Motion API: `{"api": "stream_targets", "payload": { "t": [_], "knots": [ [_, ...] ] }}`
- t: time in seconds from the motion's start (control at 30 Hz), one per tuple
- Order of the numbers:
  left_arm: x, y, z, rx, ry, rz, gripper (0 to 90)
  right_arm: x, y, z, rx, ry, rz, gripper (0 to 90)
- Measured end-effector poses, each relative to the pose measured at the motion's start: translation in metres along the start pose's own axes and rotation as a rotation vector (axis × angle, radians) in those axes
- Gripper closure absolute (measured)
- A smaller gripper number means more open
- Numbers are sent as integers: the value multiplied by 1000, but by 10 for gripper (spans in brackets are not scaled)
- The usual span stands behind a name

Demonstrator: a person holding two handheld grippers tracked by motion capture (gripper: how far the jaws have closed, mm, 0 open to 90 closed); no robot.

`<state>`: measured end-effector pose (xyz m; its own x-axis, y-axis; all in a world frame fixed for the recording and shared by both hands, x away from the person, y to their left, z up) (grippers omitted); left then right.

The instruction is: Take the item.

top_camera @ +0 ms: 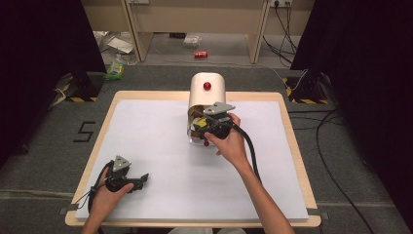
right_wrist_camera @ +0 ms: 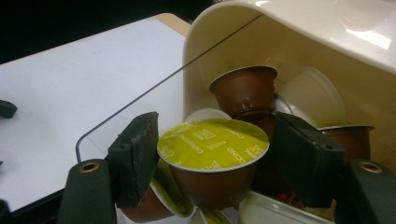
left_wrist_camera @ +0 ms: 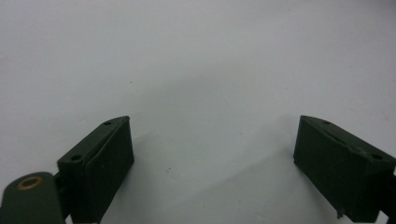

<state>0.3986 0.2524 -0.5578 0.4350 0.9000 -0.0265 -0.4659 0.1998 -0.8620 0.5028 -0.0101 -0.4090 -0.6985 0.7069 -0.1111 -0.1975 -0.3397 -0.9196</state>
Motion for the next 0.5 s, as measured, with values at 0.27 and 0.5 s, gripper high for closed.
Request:
{"api": "stream_targets", "payload": {
  "t": [0.27, 0.5],
  "knots": [
    [0, 0, 0, -1, 1, 1, 111, -2, 1, -4, 1, -12, -29, 334],
    [0, 0, 0, 0, 0, 0, 111, -3, 0, -7, -7, -18, -46, 363]
  ]
}}
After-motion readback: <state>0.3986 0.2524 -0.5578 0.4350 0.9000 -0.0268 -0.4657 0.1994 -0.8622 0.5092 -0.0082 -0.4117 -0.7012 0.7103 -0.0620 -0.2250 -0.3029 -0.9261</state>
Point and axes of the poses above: each handheld gripper's, and its own axes: z roughly backward along the jaws, y roughly out of its underside, x roughly to its left, the point moved 8 cm from there along -z, roughly forward along the jaws, and after that the axes turned 11 degrees about -x, right-handed, at the moved point
